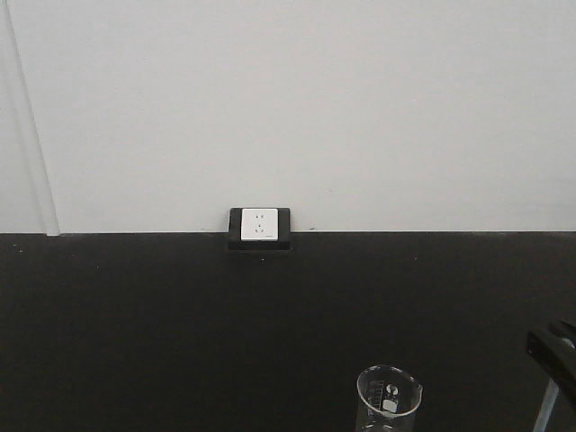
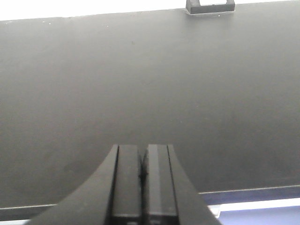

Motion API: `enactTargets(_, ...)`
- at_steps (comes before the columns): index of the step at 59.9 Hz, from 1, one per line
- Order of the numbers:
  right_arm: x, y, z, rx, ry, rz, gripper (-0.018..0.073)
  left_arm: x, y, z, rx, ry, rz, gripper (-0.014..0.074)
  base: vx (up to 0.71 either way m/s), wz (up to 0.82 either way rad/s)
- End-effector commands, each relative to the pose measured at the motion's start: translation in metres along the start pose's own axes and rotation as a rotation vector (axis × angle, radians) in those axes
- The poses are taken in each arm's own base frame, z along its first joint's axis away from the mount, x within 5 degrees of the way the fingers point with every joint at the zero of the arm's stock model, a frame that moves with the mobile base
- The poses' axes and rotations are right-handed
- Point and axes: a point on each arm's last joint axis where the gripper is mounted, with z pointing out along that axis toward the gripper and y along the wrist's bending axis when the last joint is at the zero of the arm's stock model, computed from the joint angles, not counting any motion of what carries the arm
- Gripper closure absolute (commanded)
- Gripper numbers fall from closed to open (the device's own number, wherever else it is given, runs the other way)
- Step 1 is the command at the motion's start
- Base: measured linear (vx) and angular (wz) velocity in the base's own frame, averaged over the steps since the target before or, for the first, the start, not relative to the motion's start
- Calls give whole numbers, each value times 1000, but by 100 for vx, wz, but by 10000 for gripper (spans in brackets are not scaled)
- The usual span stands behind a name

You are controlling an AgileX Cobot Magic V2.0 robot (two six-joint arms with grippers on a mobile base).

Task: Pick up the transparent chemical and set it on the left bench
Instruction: 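Raise the held pipette clear of the beaker with the right gripper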

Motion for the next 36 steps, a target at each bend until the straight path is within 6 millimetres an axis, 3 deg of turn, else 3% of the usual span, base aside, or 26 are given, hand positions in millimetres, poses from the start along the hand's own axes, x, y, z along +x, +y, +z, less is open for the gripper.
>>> enactTargets(1,-10,2,-16,-21,-119,-27,564,-3,0,-1,-2,-81,-9,600,0,0)
enactTargets(15,-6,1,-33,6,-131,-30,564,-3,0,-1,-2,-81,-9,600,0,0)
enactTargets(36,-5,0,-34,12,-122,-30,564,-3,0,-1,-2,-81,-9,600,0,0)
